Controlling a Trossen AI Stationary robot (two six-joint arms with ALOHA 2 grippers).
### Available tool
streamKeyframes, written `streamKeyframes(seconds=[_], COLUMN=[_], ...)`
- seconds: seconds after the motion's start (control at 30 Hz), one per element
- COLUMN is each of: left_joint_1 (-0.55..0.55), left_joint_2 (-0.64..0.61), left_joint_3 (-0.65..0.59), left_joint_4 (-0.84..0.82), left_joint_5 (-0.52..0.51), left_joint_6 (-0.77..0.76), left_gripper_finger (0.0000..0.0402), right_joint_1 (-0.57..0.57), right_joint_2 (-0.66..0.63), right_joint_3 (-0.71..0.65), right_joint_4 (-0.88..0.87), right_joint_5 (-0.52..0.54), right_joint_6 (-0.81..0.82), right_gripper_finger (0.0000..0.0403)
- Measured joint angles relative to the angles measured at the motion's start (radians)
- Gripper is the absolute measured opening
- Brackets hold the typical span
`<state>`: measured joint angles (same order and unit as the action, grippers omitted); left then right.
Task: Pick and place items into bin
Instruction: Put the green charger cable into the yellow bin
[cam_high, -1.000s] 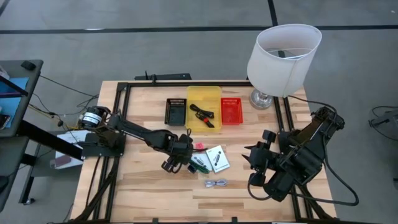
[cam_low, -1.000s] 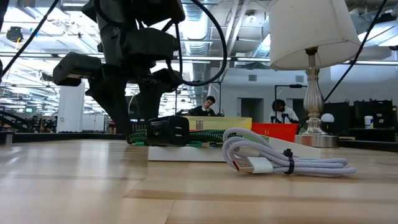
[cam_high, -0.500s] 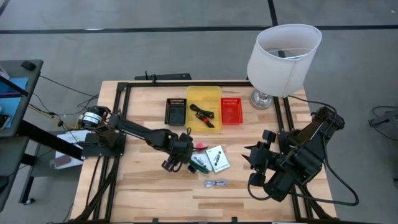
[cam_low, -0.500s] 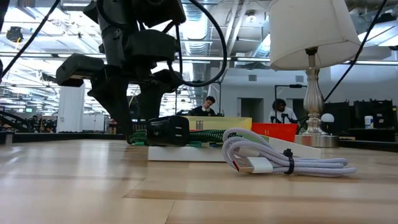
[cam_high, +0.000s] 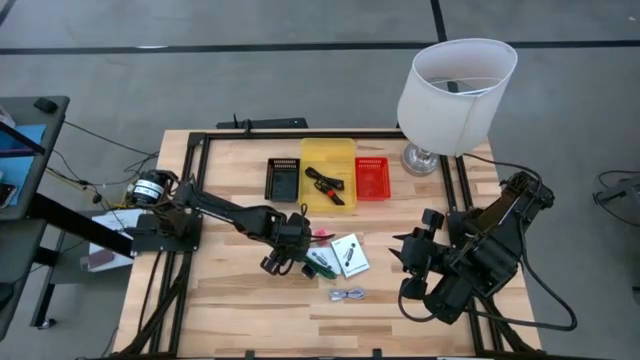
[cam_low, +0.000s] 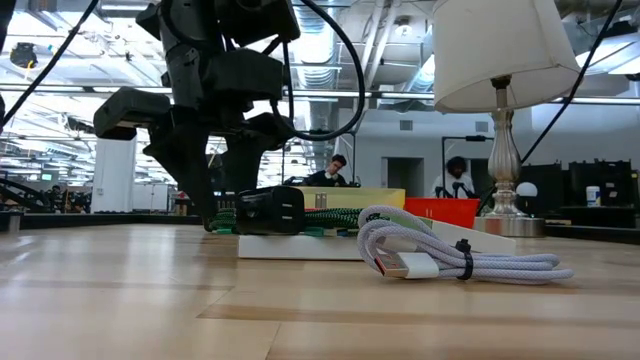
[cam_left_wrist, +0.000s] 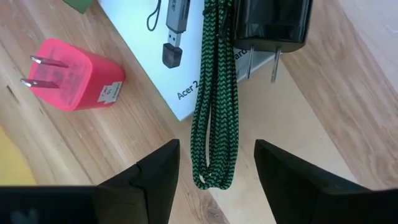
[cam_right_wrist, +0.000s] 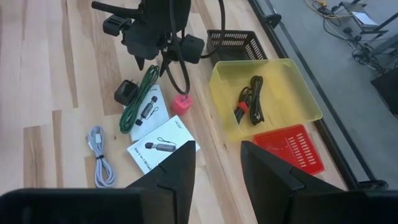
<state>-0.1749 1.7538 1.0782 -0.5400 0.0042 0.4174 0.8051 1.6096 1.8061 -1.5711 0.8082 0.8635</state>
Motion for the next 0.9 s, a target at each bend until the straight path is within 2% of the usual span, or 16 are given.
streamKeyframes(seconds=[0.43, 0.9], left_joint_1=[0.008, 0.032], left_joint_2=[0.000, 0.047], left_joint_3=[0.000, 0.006], left_joint_4=[0.016, 0.018], left_joint_5=[-0.001, 0.052], left_joint_6=[0.022, 0.023], left_gripper_finger=[0.0201, 0.0201], right_joint_1=[0.000, 0.000], right_joint_2=[0.000, 0.000], right_joint_3=[0.000, 0.000], right_joint_4=[0.000, 0.000], right_joint_5=[0.000, -0.002], right_joint_6=[0.001, -0.005], right_gripper_finger=[0.0123, 0.0123])
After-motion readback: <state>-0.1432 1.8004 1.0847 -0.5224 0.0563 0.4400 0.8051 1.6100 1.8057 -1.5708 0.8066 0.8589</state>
